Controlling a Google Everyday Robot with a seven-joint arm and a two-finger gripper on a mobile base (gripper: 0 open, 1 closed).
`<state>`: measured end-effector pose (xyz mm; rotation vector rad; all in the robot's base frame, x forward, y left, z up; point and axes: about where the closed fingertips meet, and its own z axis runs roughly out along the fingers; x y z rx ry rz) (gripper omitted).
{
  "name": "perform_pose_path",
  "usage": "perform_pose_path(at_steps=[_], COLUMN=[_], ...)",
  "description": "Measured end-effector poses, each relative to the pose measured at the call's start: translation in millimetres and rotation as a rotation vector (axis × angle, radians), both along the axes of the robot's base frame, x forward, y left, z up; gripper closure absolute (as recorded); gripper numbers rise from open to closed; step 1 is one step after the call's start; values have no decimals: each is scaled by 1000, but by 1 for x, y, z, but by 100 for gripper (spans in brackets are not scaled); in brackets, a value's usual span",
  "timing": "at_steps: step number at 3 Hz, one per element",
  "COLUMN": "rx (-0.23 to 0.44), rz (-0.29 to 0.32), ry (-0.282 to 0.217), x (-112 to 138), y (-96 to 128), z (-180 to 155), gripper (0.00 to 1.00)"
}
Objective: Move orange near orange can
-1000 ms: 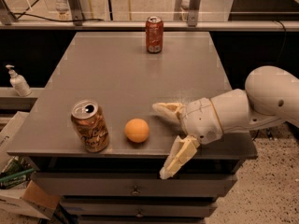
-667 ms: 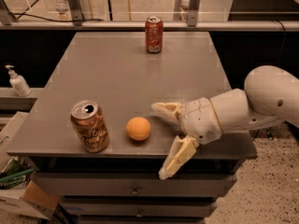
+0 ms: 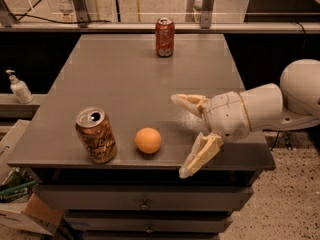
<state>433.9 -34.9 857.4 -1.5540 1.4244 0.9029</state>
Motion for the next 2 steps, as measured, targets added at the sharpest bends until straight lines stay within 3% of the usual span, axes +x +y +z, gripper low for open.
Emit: perform_pose_path(at_steps=[1, 2], rx=[33, 33], rz=[-39, -39], ry=[-51, -51], x=[9, 9], y=[-25, -25], z=[21, 21], gripper=[0, 0])
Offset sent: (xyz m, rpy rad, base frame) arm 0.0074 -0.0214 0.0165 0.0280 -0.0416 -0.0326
